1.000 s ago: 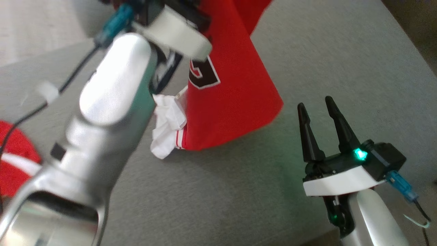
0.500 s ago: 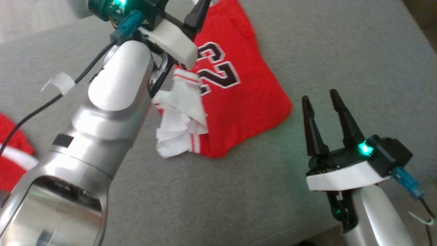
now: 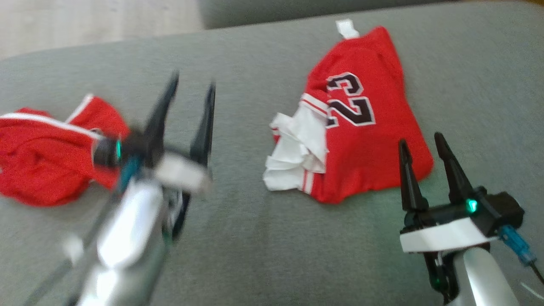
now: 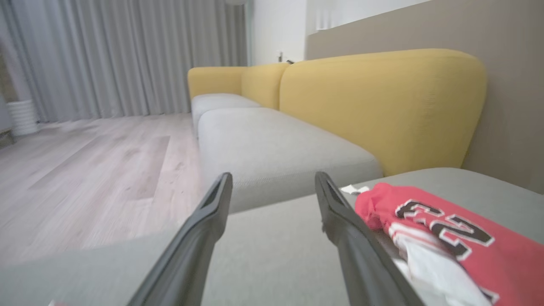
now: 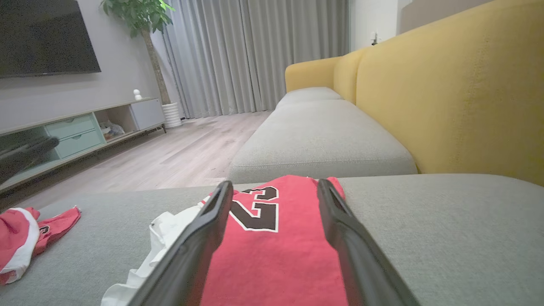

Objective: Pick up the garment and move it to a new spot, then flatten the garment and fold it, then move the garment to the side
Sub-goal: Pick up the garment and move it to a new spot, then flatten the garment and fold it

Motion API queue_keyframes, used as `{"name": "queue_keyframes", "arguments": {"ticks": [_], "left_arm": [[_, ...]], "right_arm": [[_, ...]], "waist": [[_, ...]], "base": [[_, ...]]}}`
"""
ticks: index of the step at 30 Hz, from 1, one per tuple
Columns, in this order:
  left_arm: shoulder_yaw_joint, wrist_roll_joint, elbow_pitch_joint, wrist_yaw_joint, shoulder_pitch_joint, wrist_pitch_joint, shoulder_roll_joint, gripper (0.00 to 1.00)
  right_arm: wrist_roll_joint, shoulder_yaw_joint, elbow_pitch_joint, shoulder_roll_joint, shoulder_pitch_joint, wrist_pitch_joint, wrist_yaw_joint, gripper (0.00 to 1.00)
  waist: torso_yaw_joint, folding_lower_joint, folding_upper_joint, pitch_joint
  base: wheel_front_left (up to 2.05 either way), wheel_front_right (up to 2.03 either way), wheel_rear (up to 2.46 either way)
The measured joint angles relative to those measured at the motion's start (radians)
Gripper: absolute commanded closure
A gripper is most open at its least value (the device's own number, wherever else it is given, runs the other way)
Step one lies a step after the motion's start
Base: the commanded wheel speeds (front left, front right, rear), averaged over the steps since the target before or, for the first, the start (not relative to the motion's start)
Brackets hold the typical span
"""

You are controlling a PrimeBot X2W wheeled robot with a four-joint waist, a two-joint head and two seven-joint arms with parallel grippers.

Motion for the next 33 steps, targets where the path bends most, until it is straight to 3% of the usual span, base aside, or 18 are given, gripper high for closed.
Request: {"name": "queue_keyframes", "arguments": {"ticks": [5, 9, 16, 19, 24, 33], "left_arm": [[0.059, 0.002, -0.132, 0.054, 0.281, 0.000, -0.026, 0.00], [0.073, 0.029, -0.170, 0.055, 0.388, 0.000, -0.067, 0.00], [0.077, 0.082, -0.166, 0.012, 0.350, 0.000, -0.080, 0.00], [0.034, 0.094, -0.112, -0.031, 0.314, 0.001, -0.086, 0.00], [-0.071, 0.109, -0.013, -0.093, 0.241, 0.091, -0.105, 0.00], [-0.159, 0.117, 0.157, -0.111, 0.101, 0.193, -0.120, 0.00]], "right_arm": [[-0.009, -0.023, 0.005, 0.000, 0.043, 0.000, 0.000, 0.00], [-0.026, -0.038, 0.007, 0.000, 0.061, 0.000, 0.000, 0.00], [-0.037, -0.036, 0.008, 0.001, 0.058, 0.000, 0.000, 0.00], [-0.037, -0.031, 0.007, 0.001, 0.052, 0.000, 0.000, 0.00], [-0.034, -0.012, 0.007, 0.000, 0.049, 0.000, 0.000, 0.00], [-0.018, 0.002, 0.002, 0.000, -0.013, 0.000, 0.000, 0.00]], "waist": [[0.068, -0.0001, 0.0000, -0.040], [0.113, -0.0002, 0.0000, -0.061], [0.115, 0.0001, 0.0000, -0.065], [0.094, 0.0000, 0.0000, -0.051], [0.046, 0.0001, 0.0000, -0.020], [-0.054, 0.0002, 0.0000, 0.057]], "base": [[0.00, 0.00, 0.00], [0.00, 0.00, 0.00], [0.00, 0.00, 0.00], [0.00, 0.00, 0.00], [0.00, 0.00, 0.00], [0.00, 0.00, 0.00]]}}
